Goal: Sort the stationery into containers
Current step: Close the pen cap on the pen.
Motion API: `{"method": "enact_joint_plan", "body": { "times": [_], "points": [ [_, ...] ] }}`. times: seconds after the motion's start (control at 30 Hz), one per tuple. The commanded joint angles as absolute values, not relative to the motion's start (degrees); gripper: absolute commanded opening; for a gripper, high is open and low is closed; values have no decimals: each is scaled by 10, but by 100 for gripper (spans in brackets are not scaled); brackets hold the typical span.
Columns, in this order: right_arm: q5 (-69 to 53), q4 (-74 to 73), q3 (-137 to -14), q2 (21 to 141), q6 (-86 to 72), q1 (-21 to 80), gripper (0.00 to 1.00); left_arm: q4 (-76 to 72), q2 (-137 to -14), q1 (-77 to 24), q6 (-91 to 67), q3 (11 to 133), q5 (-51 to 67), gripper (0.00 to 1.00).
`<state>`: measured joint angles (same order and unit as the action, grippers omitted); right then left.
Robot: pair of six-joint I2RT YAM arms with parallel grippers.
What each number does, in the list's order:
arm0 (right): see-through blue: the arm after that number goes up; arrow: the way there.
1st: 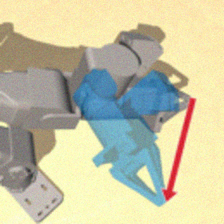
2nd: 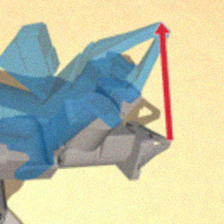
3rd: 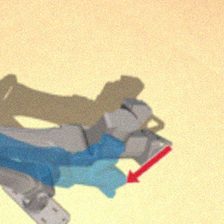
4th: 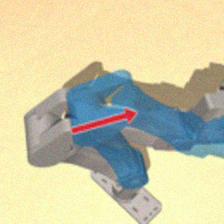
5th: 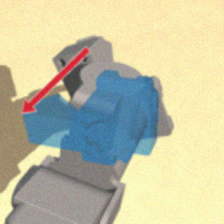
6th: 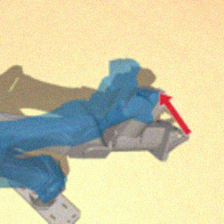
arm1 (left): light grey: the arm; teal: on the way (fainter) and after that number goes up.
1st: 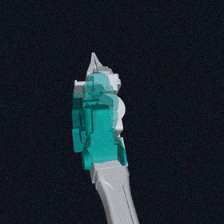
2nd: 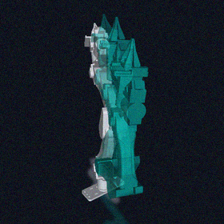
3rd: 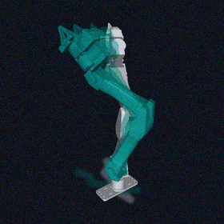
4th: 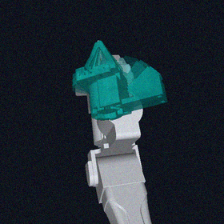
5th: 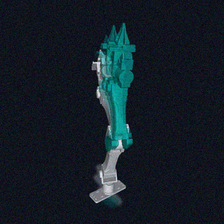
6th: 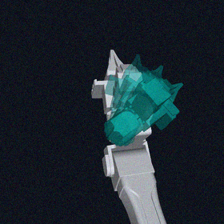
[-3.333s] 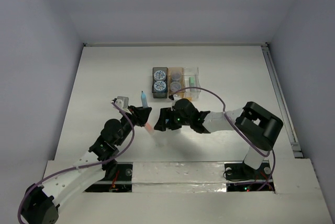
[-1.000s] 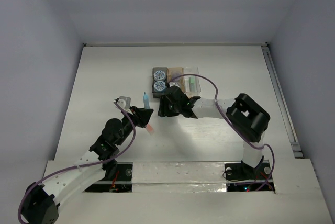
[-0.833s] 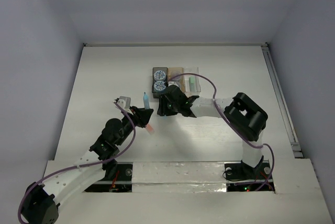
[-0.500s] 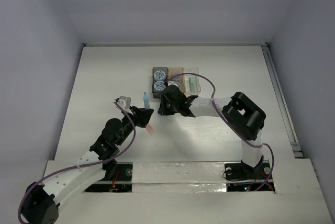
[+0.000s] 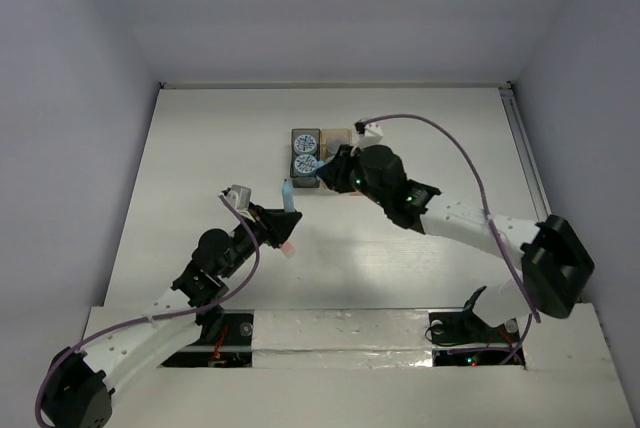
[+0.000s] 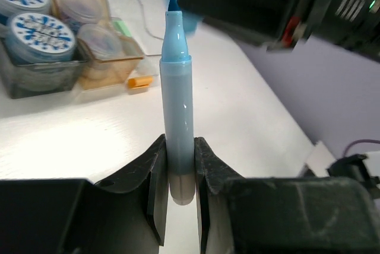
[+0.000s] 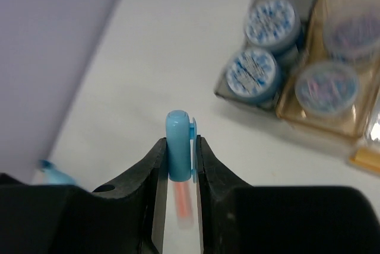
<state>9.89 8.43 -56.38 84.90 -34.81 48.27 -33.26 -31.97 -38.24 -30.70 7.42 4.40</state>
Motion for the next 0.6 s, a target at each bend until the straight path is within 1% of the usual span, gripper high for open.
{"method": "enact_joint_plan", "body": {
  "times": [0.0,0.2,0.37,0.57],
  "points": [
    [71,215,-542,789,-330,452,0,-395,-304,-384,-354,99,104,0],
    [-53,301,-520,730,-346,433,0,-480,-303,-384,-423,107,177,0],
    [-170,381,-507,734,-389,433,0,-589,-335,-384,-482,100,231,0],
    [-223,467,-492,744,-429,433,0,-660,-372,-384,-532,93,259,0]
  ]
}}
